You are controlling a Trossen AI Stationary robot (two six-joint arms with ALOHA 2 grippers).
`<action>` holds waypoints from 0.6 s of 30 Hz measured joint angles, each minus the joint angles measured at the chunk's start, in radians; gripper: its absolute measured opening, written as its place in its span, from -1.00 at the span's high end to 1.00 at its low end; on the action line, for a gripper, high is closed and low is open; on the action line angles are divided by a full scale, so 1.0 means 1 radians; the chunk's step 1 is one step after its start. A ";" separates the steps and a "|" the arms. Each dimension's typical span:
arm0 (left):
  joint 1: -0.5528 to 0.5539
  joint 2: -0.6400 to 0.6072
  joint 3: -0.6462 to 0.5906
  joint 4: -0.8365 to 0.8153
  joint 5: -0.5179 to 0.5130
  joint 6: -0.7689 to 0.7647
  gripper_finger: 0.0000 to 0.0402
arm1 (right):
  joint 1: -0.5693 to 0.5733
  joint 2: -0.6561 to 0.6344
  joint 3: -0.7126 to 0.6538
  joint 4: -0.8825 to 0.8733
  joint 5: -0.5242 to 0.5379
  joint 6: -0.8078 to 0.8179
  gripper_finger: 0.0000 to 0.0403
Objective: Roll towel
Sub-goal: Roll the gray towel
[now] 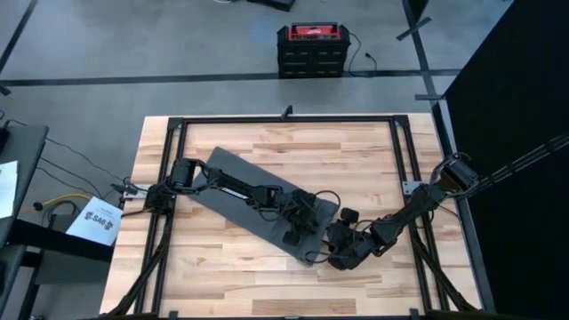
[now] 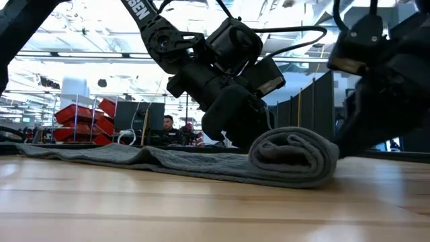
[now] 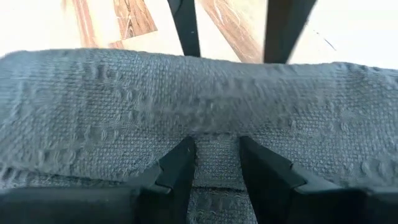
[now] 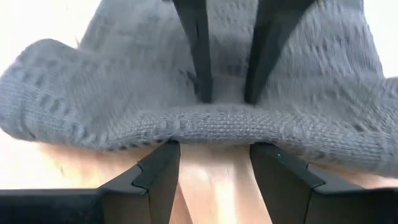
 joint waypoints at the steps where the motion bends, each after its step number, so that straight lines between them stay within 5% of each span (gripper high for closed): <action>1: 0.000 0.000 0.000 0.000 0.000 0.000 0.41 | 0.007 0.000 0.000 -0.018 -0.004 0.021 0.08; 18: 0.000 0.000 0.001 0.001 0.004 -0.007 0.41 | -0.029 0.087 0.000 0.053 -0.002 0.026 0.08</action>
